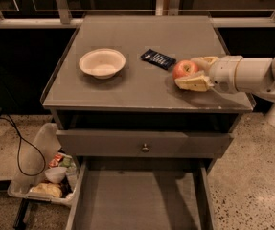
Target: Pick apple from middle drawer and place on counter
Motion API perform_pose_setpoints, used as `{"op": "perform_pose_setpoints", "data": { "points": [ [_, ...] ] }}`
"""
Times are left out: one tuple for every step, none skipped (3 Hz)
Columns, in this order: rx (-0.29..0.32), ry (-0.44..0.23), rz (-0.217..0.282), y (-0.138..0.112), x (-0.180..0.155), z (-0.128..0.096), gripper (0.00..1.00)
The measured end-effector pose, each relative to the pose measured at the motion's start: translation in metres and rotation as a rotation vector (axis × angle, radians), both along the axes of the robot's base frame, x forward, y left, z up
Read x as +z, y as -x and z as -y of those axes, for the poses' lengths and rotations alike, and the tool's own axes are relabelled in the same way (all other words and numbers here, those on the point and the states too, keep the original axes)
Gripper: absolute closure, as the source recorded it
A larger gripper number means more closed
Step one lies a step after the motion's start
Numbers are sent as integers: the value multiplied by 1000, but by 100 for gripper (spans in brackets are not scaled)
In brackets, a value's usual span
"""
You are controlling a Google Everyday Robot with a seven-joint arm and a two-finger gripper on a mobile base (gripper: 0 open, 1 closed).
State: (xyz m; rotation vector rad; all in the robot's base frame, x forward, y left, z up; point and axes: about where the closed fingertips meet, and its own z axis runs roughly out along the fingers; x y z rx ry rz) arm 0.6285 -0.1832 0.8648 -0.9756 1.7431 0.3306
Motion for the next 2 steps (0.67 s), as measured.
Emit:
{"op": "perform_pose_setpoints", "data": {
  "points": [
    [0, 0, 0, 0, 0, 0, 14],
    [0, 0, 0, 0, 0, 0, 0]
  ]
}}
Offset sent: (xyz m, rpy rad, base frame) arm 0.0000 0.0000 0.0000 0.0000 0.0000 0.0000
